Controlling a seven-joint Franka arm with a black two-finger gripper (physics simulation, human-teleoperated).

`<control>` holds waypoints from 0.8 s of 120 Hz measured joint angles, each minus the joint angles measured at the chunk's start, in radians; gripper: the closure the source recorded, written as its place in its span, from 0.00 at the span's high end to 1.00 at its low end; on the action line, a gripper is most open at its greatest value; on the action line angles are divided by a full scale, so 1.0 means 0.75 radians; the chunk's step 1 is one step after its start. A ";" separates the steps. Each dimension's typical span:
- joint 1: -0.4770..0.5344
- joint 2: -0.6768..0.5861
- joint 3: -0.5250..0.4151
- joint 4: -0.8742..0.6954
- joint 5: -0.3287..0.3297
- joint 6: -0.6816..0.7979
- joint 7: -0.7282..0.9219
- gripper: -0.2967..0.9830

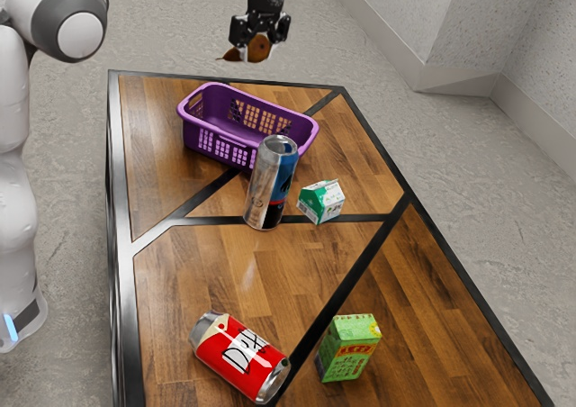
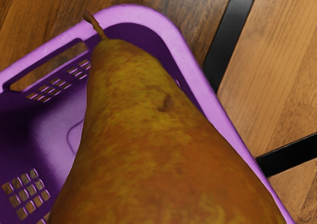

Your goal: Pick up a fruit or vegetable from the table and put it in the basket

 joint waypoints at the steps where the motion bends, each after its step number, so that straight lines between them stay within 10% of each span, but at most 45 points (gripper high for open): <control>1: 0.001 0.000 0.000 0.000 0.000 0.000 0.002 0.54; 64: -0.074 0.029 -0.032 0.025 -0.007 0.004 0.067 0.54; 96: -0.068 0.028 -0.031 0.023 -0.005 0.020 0.096 0.73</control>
